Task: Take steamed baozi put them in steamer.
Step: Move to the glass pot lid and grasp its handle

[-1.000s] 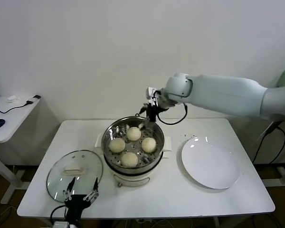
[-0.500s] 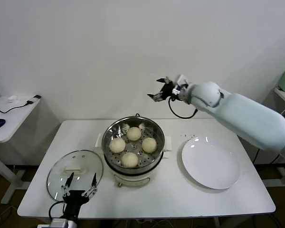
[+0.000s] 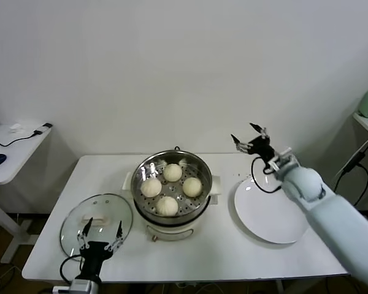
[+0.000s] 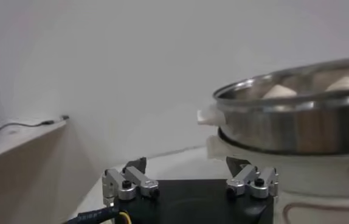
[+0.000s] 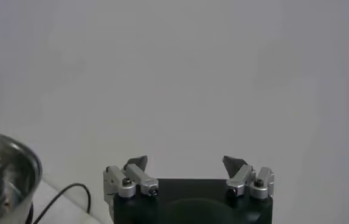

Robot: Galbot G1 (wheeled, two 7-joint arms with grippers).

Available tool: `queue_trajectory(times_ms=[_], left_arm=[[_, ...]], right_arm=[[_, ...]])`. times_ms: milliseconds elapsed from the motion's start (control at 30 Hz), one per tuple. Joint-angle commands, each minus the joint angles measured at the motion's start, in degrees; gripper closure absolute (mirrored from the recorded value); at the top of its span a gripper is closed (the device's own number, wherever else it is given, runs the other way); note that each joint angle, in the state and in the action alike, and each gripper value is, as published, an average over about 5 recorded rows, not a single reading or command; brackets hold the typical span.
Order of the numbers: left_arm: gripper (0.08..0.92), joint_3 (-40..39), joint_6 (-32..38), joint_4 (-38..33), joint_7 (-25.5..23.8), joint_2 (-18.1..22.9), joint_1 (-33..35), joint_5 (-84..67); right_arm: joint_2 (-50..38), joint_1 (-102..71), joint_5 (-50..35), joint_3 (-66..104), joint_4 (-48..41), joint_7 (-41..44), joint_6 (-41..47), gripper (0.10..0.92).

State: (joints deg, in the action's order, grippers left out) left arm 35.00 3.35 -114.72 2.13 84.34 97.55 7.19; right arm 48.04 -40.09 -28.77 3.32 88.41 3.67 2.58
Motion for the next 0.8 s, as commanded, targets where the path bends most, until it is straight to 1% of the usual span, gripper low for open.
queue_trajectory(times_ms=[33, 133, 233, 300, 367, 467, 600, 800], left_arm=[[0.177, 0.23, 1.82, 2.71, 3.45, -0.83, -0.31, 9.83], [0.177, 0.58, 1.88, 3.49, 7.84, -1.83, -0.14, 13.53], [0.177, 1.85, 4.31, 3.8, 12.14, -2.66, 0.17, 20.98], [0.177, 3.18, 6.14, 3.99, 14.16, -3.16, 0.28, 28.18], [0.177, 4.25, 6.61, 4.57, 16.15, -3.76, 0.04, 36.54], [0.177, 4.64, 4.32, 6.45, 18.52, -5.24, -0.45, 48.26], [0.177, 3.32, 0.36, 11.03, 22.6, -7.64, -1.45, 62.22], [0.177, 1.94, -2.92, 19.78, 24.43, -10.16, -5.8, 69.42]], right_arm=[[14.31, -34.87, 9.58, 28.57, 2.83, 3.05, -15.54, 0.202], [17.69, -37.47, 10.06, 29.15, 2.02, 3.82, -20.12, 0.203], [19.68, -38.92, 11.46, 29.08, 0.14, 4.16, -24.53, 0.203], [20.33, -39.85, 11.96, 28.91, -0.97, 4.01, -25.69, 0.202], [20.06, -40.86, 11.87, 28.33, -1.56, 3.13, -24.95, 0.203], [18.76, -42.04, 11.09, 26.69, -2.04, 1.09, -23.38, 0.203], [18.44, -42.85, 10.34, 25.5, -1.86, -0.6, -21.12, 0.202], [18.5, -43.42, 10.52, 24.0, -0.95, -1.99, -20.27, 0.203]])
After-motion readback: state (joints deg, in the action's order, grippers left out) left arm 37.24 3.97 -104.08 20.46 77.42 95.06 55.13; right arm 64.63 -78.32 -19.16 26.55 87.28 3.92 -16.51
